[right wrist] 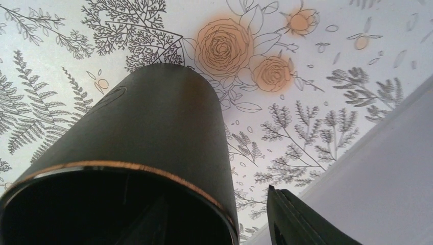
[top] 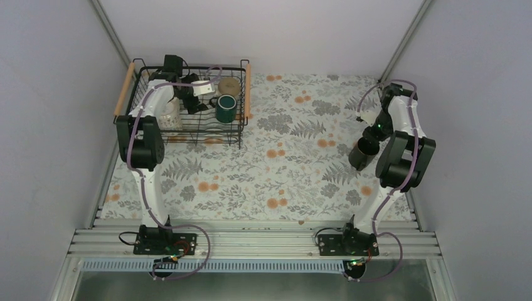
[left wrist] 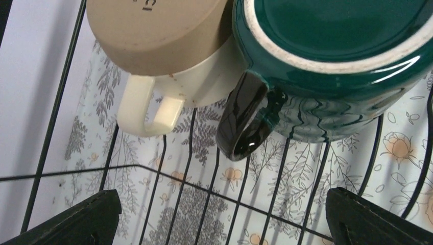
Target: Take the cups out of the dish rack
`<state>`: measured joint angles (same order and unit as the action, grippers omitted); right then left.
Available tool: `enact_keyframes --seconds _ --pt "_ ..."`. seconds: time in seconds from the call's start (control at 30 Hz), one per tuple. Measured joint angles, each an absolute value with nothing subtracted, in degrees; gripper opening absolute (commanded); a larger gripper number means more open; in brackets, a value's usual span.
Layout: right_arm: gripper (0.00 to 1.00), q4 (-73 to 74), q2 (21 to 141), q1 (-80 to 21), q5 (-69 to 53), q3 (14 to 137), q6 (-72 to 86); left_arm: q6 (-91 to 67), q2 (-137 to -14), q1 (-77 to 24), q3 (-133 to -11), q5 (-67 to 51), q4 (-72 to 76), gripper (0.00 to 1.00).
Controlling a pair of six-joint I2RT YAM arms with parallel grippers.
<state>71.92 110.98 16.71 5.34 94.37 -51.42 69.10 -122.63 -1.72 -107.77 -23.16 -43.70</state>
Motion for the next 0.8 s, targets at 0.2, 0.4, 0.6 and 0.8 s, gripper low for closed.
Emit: enact_keyframes --seconds 0.2,0.4,0.6,0.8 --pt "0.56 72.3 105.9 16.6 4.1 96.1 -51.4 71.5 -125.4 -1.8 -111.7 -27.4 -45.8 1.00" --pt "1.00 72.8 99.4 14.6 2.1 97.3 -50.5 73.2 -132.3 -2.6 -123.4 -30.7 -52.2 0.92" --pt "1.00 73.2 96.7 10.3 -3.4 100.2 -49.5 74.4 -141.3 -4.4 -136.5 -30.4 -59.5 0.75" --pt "1.00 73.1 95.9 8.2 -8.1 103.7 -48.0 74.6 -144.1 -5.7 -142.9 -28.3 -63.9 0.68"
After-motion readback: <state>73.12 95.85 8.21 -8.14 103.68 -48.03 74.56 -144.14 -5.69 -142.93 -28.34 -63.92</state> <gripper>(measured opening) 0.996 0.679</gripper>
